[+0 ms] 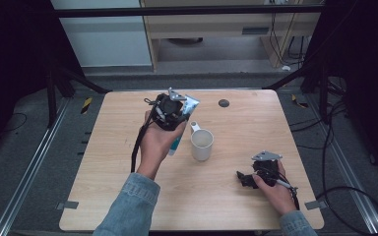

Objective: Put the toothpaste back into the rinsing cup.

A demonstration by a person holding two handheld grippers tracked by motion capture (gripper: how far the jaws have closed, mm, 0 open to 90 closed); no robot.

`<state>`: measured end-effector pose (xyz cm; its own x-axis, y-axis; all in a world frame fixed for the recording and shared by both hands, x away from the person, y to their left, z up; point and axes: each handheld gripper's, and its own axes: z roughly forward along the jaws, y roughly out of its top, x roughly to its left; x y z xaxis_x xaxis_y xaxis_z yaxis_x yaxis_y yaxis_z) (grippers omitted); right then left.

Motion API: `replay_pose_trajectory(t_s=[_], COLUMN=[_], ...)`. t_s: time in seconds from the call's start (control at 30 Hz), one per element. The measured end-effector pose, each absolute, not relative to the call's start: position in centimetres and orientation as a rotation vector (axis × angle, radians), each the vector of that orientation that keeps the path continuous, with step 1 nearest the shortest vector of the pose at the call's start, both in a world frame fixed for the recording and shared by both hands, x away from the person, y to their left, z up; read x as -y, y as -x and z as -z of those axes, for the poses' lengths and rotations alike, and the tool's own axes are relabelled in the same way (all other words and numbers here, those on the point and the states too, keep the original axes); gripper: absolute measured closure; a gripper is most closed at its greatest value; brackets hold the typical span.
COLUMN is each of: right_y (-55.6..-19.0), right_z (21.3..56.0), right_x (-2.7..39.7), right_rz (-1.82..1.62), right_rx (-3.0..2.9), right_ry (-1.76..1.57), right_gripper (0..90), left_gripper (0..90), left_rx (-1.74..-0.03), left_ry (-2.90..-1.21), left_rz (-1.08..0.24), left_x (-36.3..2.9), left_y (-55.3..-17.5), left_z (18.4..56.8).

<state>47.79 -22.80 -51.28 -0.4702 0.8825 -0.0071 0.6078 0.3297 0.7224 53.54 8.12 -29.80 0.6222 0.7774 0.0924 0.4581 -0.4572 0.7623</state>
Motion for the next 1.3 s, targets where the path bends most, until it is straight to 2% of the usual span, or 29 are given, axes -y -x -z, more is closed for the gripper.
replay_pose_trajectory(t_s=[0.4, 0.9, 1.3], right_y=[-47.8, -47.8, -47.8], right_z=[51.3, 51.3, 51.3], right_x=[22.8, 22.8, 22.8], right_rz=[-0.934, -0.933, -0.933], right_rx=[-2.201, -2.201, -2.201], right_ry=[-1.319, -1.311, -1.312], right_gripper=[0.3, 0.4, 0.4], left_gripper=[78.2, 78.2, 78.2], left_rx=[-0.936, -0.929, -0.929], left_ry=[-2.094, -2.08, -2.009], left_rz=[-0.589, -0.611, -0.704], left_x=[-6.1, -4.5, -3.0], left_y=[-54.0, -54.7, -53.5], left_z=[27.9, 27.4, 27.3])
